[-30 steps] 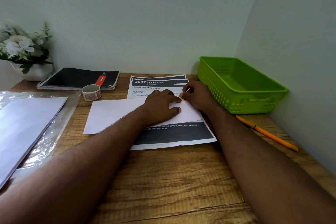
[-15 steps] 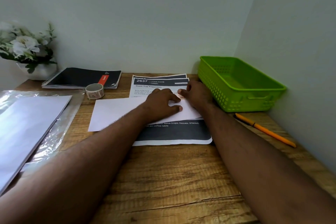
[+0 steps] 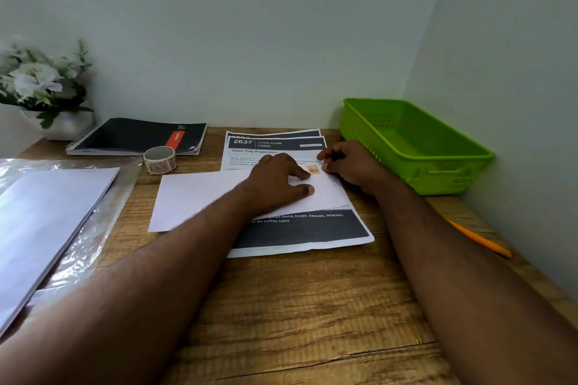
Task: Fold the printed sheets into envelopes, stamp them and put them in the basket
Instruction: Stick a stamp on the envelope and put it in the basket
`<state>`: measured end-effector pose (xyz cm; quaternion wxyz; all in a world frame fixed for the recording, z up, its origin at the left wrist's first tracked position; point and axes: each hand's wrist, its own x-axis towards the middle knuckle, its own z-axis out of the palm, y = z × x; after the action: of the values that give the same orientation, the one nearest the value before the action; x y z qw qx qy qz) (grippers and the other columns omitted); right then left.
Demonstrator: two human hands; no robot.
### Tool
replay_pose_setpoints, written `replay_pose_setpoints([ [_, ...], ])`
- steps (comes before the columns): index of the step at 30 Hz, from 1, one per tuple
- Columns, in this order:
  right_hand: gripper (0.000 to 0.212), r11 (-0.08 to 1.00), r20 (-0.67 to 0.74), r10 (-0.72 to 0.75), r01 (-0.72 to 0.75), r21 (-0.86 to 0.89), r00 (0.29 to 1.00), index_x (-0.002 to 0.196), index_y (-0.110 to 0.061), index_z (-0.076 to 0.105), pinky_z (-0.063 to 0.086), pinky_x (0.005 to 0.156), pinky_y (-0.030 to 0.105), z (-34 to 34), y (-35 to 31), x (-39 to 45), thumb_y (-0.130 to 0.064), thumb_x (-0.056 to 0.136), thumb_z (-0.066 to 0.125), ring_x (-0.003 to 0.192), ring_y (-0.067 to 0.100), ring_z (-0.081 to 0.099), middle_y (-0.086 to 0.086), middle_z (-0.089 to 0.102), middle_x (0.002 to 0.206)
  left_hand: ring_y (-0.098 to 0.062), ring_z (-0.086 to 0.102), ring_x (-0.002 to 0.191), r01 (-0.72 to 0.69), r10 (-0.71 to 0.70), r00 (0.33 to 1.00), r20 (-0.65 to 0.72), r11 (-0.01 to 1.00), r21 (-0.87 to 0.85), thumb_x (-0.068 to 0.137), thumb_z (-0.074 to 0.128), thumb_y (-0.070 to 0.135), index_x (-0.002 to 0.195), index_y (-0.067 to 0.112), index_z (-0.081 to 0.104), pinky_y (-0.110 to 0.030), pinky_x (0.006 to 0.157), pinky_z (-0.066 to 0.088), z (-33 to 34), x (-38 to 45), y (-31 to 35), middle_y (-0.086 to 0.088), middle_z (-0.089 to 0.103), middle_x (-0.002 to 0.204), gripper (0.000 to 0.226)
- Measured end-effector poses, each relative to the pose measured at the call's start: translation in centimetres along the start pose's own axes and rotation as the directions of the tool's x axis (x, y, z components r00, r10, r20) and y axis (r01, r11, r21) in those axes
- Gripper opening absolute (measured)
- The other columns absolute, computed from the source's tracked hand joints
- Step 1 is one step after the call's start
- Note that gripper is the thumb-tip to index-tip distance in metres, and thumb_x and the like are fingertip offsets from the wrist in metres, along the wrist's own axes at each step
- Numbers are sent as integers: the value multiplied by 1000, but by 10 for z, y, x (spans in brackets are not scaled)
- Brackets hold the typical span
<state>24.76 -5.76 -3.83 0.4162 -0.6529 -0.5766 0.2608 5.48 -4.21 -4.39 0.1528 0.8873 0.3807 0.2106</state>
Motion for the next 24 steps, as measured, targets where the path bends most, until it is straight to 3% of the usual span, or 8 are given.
replay_pose_setpoints([
  [1,6,1000,-18,-11,11,-13,1000,91,-4,68,42,57,16,4,-1,0,-3,85,67,70,12,54,5,63,75,-16,46,124,7,-7,1000,-2,1000,-6,85,65,46,120,27,67,-26,103,24,1,1,-1,2,56,128,40],
  [4,18,987,-41,-52,46,-152,998,86,-8,69,34,48,21,15,-4,2,-20,76,78,53,8,45,0,55,62,-18,45,125,22,-22,1000,9,1000,11,86,65,46,121,27,67,-25,101,23,1,2,-1,1,55,130,40],
  [11,25,981,-92,-65,46,-191,994,62,-18,56,38,46,25,20,-7,9,-16,77,76,49,13,49,5,59,64,-22,38,133,63,-62,998,-10,993,102,86,60,55,131,36,57,-32,107,25,2,0,2,2,47,140,49],
  [13,25,994,-85,-62,54,-98,994,64,-19,54,36,41,22,21,-8,6,-14,81,71,43,9,47,10,60,66,-21,35,136,79,-69,996,-64,983,166,84,59,58,141,35,43,-36,109,24,2,-2,2,4,42,146,64],
  [16,23,982,-54,-59,67,176,997,76,-18,54,45,55,27,16,-11,-1,-2,80,71,57,12,57,7,61,69,-19,31,141,134,-117,986,-119,980,144,81,60,63,151,34,22,-40,113,18,-1,-5,2,2,35,153,85],
  [18,33,955,-4,-59,58,292,998,86,-17,55,51,63,30,11,-14,-7,9,75,72,64,14,62,8,63,74,-18,31,141,185,-171,978,-123,976,112,80,58,66,152,34,14,-44,115,14,-3,-5,1,3,36,153,90],
  [21,41,915,-28,-91,95,391,995,95,-15,57,53,64,31,6,-21,-13,15,71,71,69,19,62,14,64,74,-17,31,141,241,-225,962,-151,966,94,85,52,66,151,35,17,-46,116,8,-6,-3,-2,4,38,152,81],
  [24,42,889,-69,-102,122,442,992,102,-9,58,51,53,22,2,-33,-17,17,71,70,54,7,61,-5,64,55,-17,31,141,241,-212,954,-213,963,120,91,44,61,148,35,31,-45,116,10,-12,-4,-3,4,39,151,64],
])
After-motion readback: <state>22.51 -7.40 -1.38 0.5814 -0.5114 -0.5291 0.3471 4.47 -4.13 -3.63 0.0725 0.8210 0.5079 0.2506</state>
